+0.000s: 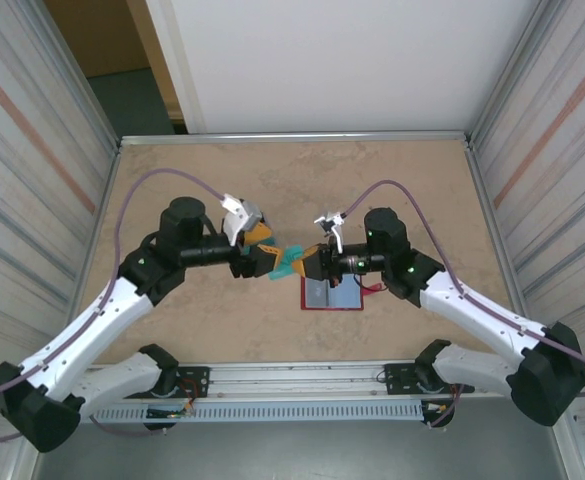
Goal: Take the credit cards out of the card holder
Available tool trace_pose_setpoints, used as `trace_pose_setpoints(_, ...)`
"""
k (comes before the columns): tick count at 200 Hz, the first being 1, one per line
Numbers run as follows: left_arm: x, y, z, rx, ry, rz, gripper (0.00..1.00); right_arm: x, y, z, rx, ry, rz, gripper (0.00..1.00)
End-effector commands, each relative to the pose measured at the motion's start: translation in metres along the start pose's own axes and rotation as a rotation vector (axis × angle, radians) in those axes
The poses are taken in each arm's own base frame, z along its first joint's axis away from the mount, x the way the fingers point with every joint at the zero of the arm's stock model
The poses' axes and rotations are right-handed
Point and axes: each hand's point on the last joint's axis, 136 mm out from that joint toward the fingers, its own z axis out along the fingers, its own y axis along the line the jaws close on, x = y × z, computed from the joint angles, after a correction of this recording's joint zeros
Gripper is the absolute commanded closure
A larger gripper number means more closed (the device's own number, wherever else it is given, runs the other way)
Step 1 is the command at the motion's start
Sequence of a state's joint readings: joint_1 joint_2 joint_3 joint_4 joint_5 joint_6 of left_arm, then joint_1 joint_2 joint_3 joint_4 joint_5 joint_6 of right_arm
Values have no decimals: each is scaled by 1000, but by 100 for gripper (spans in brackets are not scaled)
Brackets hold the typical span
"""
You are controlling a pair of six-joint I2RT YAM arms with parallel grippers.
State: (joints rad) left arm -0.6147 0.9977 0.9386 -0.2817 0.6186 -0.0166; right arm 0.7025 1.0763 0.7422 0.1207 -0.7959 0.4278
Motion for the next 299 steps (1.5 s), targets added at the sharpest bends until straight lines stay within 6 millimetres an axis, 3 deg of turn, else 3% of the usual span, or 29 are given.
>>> trace_pose_setpoints(1,0,-28,-2,172,33,50,38,0,7,-6,23,14,-67,100)
trace_pose_setpoints(53,7,-29,6,216,61,30,67,0,7,-8,34,12,-75,100)
trace_pose_setpoints(78,12,-26,9,212,78,27,76,-1,7,-6,33,11,-81,100)
trace_pose_setpoints(100,17,-23,12,208,94,21,76,-2,7,-6,30,11,-82,100)
trace_pose_setpoints(137,23,-22,17,225,113,13,65,-2,8,-5,26,11,-84,100)
trace_pose_setpoints(159,26,-19,20,224,124,8,65,-3,9,-5,26,11,-84,100)
trace_pose_setpoints(203,25,-15,20,198,119,36,99,-2,0,-6,73,8,-80,100)
trace_pose_setpoints(221,28,-5,20,133,121,83,100,-3,-8,-8,126,3,-78,80)
trace_pose_setpoints(233,30,5,19,69,125,129,100,-5,-16,-12,187,-9,-75,60)
trace_pose_setpoints(272,40,49,18,-149,174,258,100,-7,-55,-33,411,-55,-18,33)
trace_pose_setpoints(299,53,86,18,-275,232,324,100,-11,-67,-54,512,-100,29,15)
